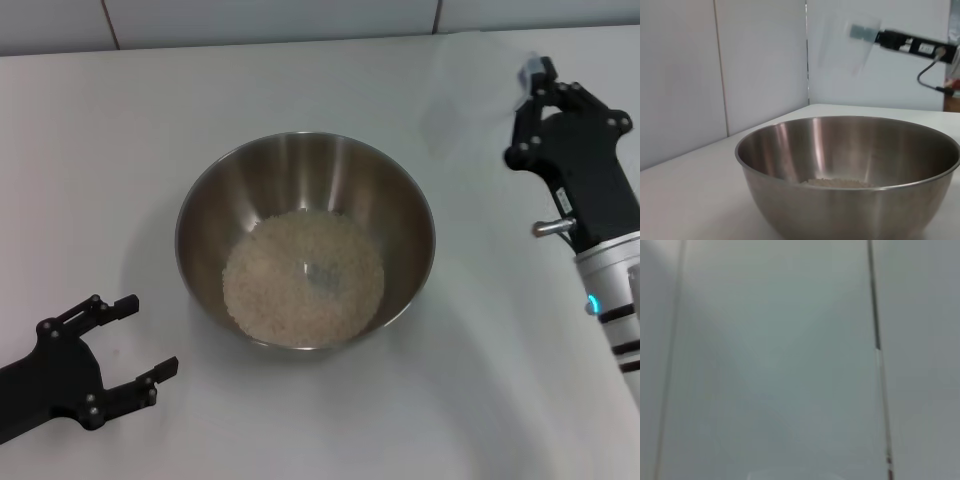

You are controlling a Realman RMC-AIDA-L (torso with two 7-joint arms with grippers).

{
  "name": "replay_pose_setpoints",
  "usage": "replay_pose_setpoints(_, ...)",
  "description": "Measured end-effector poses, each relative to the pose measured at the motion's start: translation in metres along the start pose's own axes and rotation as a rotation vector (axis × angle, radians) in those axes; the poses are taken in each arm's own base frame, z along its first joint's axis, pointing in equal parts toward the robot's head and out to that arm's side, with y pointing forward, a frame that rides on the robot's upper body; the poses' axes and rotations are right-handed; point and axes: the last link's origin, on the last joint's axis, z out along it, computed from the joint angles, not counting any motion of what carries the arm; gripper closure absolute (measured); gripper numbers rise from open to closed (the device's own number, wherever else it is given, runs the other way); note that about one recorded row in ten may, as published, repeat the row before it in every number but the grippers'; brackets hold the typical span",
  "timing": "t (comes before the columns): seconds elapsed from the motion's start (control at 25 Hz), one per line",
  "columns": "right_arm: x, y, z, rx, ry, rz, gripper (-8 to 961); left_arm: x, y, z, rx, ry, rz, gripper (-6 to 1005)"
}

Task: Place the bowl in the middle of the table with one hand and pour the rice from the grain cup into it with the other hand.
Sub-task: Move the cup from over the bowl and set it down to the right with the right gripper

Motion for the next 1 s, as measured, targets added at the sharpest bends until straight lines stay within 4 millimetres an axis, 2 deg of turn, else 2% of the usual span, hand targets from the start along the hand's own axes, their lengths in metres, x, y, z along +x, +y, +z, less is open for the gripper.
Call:
replay_pose_setpoints(0.04, 0.011, -0.015, 0.004, 0.012, 0.048, -0.006, 888, 0.000, 0.000, 0.000, 0.000, 0.000, 0.000, 170)
replay_pose_setpoints(0.08, 0.011, -0.015, 0.004, 0.012, 0.048, -0.006, 887, 0.000, 0.000, 0.000, 0.000, 0.000, 0.000, 170)
replay_pose_setpoints(0.24, 0.035, -0.041, 0.015, 0.043, 0.198, -0.024, 884, 0.001, -0.001, 0.002, -0.001, 0.002, 0.002, 170)
replay_pose_setpoints(0.32, 0.039, -0.044, 0.018, 0.040, 0.224, -0.037, 883, 0.001, -0.001, 0.002, -0.001, 0.002, 0.002, 170)
replay_pose_setpoints(1.0, 0.065, -0.029, 0.043, -0.113, 0.441, -0.126, 871, 0.001, -0.001, 0.003, -0.003, 0.003, 0.004, 170)
